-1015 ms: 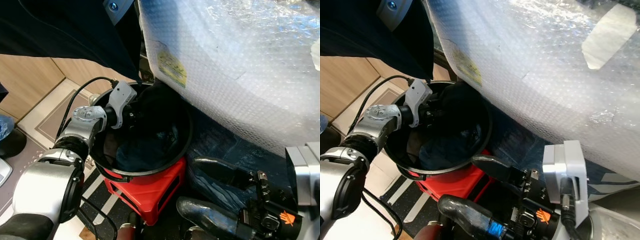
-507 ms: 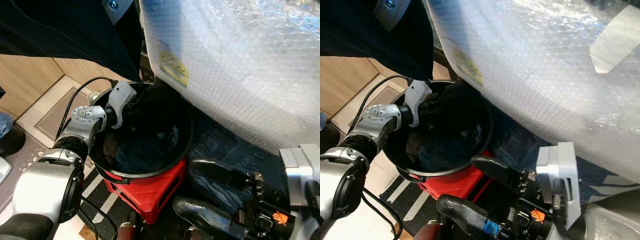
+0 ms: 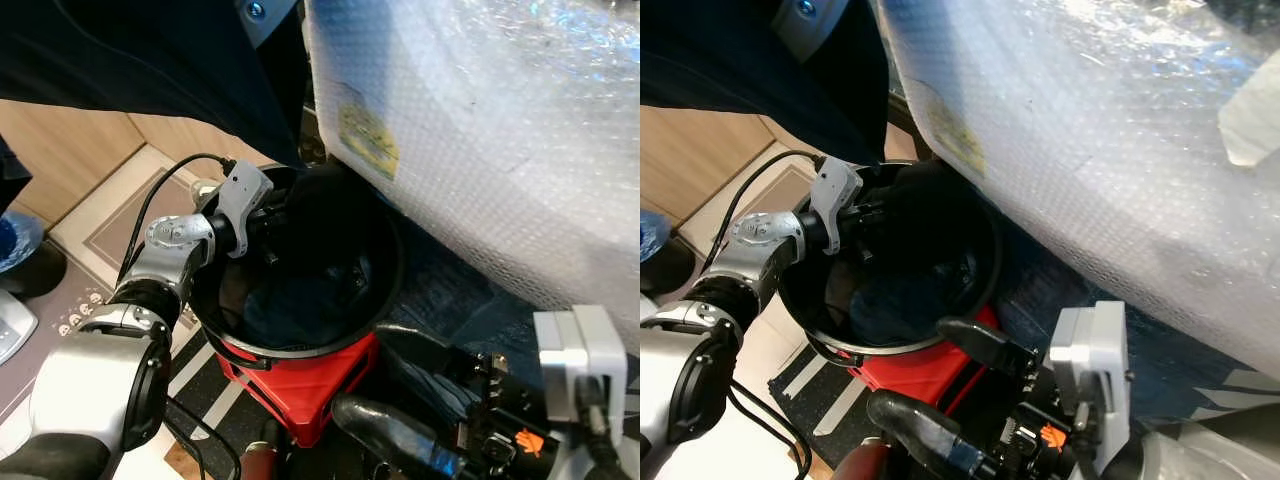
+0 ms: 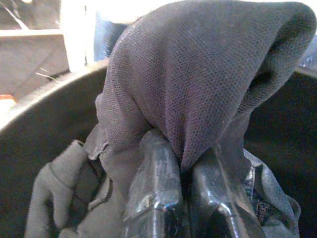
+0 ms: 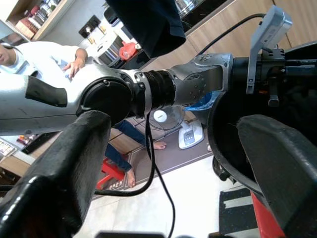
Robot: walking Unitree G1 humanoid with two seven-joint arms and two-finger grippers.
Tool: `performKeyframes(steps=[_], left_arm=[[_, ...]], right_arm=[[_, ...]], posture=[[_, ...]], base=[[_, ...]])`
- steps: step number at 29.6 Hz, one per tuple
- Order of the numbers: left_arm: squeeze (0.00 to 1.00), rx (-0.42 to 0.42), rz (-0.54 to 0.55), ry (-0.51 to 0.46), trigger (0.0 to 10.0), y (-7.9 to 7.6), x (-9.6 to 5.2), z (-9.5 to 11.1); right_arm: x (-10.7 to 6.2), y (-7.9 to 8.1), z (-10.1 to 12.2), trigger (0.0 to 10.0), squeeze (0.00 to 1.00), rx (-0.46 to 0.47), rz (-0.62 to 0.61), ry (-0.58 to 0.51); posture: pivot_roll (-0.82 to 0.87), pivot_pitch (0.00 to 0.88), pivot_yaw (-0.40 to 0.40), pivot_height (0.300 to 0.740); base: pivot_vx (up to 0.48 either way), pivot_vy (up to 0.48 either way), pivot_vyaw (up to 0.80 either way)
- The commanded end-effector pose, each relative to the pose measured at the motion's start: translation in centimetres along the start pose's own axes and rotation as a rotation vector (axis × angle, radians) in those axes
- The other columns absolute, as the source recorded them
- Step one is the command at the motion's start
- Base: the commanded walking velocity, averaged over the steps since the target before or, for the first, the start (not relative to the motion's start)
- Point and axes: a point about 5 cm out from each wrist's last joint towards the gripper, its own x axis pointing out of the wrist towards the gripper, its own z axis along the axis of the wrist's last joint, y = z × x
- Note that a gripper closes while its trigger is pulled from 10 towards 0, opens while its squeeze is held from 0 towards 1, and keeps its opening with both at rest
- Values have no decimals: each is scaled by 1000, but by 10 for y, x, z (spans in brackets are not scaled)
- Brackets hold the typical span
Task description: Clothes washing
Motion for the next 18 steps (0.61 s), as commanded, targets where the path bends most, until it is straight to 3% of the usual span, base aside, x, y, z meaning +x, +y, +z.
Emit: performKeyframes(steps=[1,7,9,10,18], left_arm=[[0,19,-16,-36,0,-2,-4,-2],[0,71,-59,-110,0,-14,4,5],[0,81,-74,-144,7216,-20,6,8],[0,90,-91,-170,9725,-25,8,11],[0,109,-132,-284,10000,-52,14,25]], right_arm=[[1,2,-5,10000,0,1,19,4],[1,-12,-18,10000,0,5,-18,19],[-1,-18,-27,10000,0,8,-27,43],[-2,-22,-32,10000,0,12,-32,59],[-8,-57,-46,10000,0,-17,-151,52]], posture=[[-174,418,151,740],[-160,379,164,740],[-156,360,169,740],[-154,349,171,740],[-140,277,173,740]], base=[[0,0,0],[0,0,0],[0,0,0],[0,0,0],[0,0,0]])
